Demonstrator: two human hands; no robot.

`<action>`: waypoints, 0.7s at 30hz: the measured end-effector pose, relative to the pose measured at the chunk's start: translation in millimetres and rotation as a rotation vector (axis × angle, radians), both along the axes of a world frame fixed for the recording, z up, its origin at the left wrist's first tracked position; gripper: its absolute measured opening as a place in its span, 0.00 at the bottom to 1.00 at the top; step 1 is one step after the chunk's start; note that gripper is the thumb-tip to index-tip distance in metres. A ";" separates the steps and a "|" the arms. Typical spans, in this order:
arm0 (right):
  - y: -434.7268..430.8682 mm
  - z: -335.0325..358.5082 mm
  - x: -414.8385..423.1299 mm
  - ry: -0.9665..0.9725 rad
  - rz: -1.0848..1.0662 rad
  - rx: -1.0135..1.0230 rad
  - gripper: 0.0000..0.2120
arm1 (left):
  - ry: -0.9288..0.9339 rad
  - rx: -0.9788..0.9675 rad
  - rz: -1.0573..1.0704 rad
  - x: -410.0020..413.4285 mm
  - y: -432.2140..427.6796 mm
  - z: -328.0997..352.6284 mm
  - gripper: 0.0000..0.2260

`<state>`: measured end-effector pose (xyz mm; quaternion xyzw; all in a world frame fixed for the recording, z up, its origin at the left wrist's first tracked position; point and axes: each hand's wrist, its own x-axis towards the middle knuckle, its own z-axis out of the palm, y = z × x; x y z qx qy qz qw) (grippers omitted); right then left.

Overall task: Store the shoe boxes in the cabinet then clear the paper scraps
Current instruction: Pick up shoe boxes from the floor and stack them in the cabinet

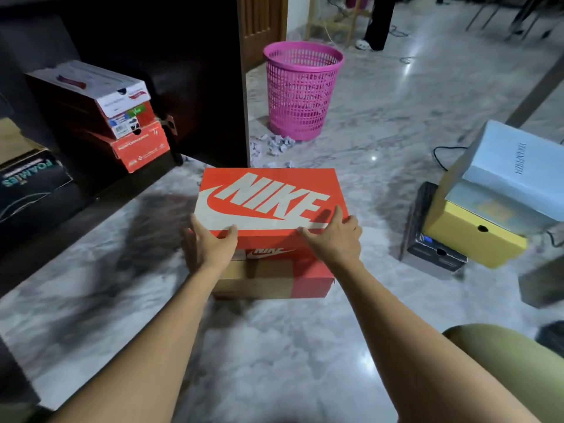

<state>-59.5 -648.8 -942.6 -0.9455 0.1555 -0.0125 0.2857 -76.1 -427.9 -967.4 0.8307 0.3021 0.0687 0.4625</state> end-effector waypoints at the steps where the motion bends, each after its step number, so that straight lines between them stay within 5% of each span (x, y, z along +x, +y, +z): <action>1: -2.3 -1.2 -1.9 -0.016 0.005 0.004 0.49 | -0.028 0.010 0.004 -3.9 0.2 -0.9 0.41; 7: -27.8 -19.1 -20.7 -0.159 0.047 0.113 0.43 | -0.134 0.282 0.103 -40.7 17.4 -10.9 0.34; 14: -44.1 -27.8 -23.3 -0.085 0.089 0.539 0.40 | -0.121 -0.033 0.103 -45.3 21.8 -19.9 0.22; 21: -39.4 -25.5 -21.3 -0.114 0.172 0.555 0.42 | -0.139 -0.121 0.101 -46.5 25.2 -10.7 0.19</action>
